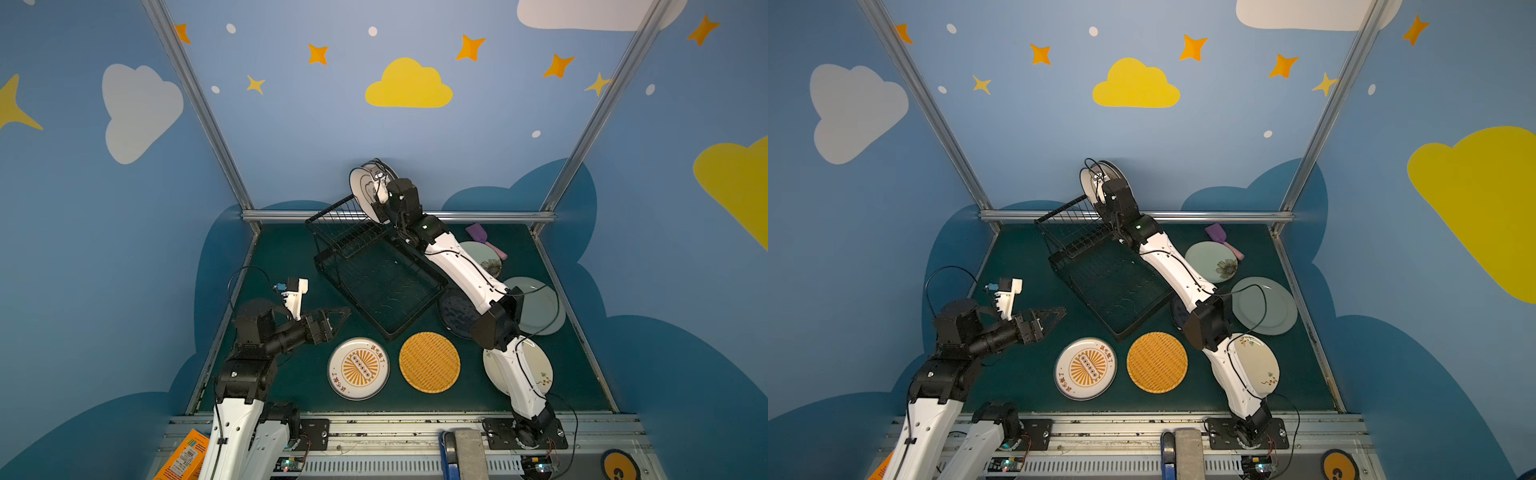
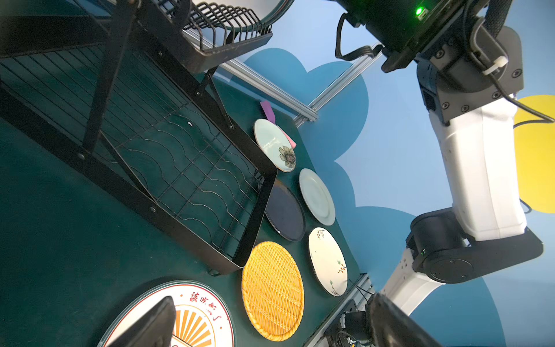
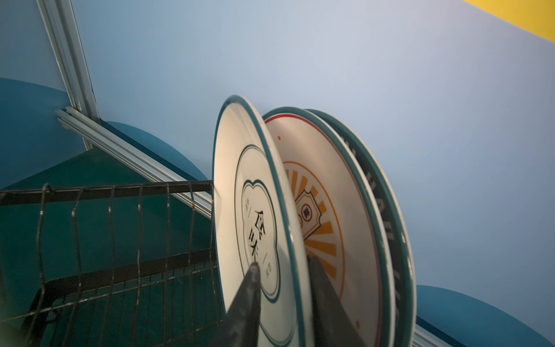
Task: Load the plates into the dish rack
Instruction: 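Lower the plate beside the orange-printed plate into the rack slot, then open the right gripper and withdraw it from the rack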
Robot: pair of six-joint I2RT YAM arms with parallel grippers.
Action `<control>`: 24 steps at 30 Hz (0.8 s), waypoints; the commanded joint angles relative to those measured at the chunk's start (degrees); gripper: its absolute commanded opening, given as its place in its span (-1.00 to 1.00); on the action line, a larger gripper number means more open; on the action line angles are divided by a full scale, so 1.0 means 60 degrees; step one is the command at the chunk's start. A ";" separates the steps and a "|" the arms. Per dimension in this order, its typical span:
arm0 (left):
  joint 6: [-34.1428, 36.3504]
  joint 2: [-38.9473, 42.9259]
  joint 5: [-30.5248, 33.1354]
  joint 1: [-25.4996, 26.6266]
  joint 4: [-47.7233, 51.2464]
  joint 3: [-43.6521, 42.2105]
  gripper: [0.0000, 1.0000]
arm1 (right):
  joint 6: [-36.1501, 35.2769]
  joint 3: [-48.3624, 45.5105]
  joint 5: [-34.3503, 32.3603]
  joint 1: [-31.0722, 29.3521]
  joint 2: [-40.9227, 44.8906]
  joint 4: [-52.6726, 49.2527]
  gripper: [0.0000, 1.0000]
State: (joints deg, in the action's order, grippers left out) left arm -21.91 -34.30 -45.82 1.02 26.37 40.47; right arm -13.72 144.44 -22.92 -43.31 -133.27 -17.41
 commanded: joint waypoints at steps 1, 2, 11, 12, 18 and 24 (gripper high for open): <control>-0.0066 0.0071 0.0044 -0.0073 -0.0062 -0.0077 1.00 | 0.0125 0.0140 0.0036 -0.0102 0.0589 0.0156 -0.39; -0.0081 0.0078 0.0085 -0.0079 -0.0043 -0.0065 1.00 | 0.0094 0.0144 0.0062 -0.0133 0.0690 0.0150 -0.33; -0.0252 0.0135 0.0630 -0.0004 0.0282 0.0008 1.00 | 0.0186 -0.0015 0.0132 -0.0309 0.1577 -0.0264 0.19; -0.0341 0.0175 0.0712 0.0023 0.0326 0.0008 1.00 | 0.0173 -0.0128 0.0152 -0.0322 0.1716 -0.0284 0.23; -0.1811 0.0365 0.1454 0.0022 0.1434 0.0165 1.00 | 0.0429 -0.1374 0.0265 -0.0362 0.3214 -0.0396 0.52; -0.4207 0.0290 0.1485 0.0006 0.2491 -0.0808 1.00 | 0.1546 -0.4606 0.0998 -0.0276 0.5507 -0.0450 0.77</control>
State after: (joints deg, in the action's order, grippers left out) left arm -38.28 -32.77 -37.82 1.06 36.53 38.94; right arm -8.84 123.26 -19.44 -45.21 -104.53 -19.25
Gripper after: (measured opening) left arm 0.996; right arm 0.878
